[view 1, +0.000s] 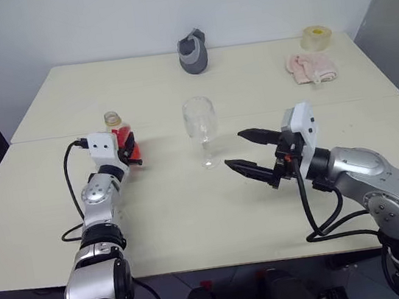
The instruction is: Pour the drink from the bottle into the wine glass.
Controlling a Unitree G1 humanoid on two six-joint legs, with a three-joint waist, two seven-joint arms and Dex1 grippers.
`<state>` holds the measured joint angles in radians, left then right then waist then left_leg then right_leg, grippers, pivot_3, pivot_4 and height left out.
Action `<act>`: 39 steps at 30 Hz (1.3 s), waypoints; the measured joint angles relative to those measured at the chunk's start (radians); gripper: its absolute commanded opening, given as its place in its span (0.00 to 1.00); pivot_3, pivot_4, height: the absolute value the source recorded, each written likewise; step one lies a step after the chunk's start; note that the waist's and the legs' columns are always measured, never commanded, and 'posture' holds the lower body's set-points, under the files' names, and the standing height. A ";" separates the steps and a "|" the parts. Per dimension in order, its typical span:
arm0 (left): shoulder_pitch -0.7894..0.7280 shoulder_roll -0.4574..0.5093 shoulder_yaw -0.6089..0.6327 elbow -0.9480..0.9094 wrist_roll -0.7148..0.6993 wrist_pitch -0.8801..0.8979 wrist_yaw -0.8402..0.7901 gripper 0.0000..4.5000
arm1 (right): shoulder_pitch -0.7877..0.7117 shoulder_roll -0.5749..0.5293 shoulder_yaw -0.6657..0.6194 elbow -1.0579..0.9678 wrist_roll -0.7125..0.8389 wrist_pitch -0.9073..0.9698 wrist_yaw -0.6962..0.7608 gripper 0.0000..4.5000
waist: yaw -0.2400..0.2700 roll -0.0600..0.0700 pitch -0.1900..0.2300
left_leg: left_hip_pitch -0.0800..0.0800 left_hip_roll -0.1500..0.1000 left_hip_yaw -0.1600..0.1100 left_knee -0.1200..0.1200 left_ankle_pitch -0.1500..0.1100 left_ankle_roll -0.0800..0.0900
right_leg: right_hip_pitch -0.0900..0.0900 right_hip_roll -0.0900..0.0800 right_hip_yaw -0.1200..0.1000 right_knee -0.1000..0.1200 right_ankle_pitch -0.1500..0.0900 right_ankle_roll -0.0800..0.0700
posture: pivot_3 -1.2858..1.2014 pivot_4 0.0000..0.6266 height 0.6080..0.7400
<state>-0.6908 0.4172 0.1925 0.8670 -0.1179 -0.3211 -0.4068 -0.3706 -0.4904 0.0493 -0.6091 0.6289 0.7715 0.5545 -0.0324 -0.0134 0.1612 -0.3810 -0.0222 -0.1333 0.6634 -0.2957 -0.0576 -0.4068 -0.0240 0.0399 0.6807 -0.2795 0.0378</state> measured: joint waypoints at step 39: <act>-0.484 0.218 -0.389 0.205 0.455 -0.406 -0.187 0.20 | -0.189 0.164 0.051 0.171 -0.185 -0.077 -0.121 0.86 | -0.024 0.000 0.000 | -0.002 -0.001 0.002 0.000 0.001 -0.001 | -0.004 0.001 0.000 0.001 0.000 0.000 | 0.52 0.24 1.00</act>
<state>-1.1751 0.6349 -0.1966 1.0723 0.3366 -0.7273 -0.5937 -0.5593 -0.3266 0.1000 -0.4381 0.4435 0.6948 0.4338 -0.0565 -0.0135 0.1614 -0.3834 -0.0234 -0.1313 0.6634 -0.2951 -0.0583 -0.4104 -0.0234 0.0401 0.6821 -0.2795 0.0379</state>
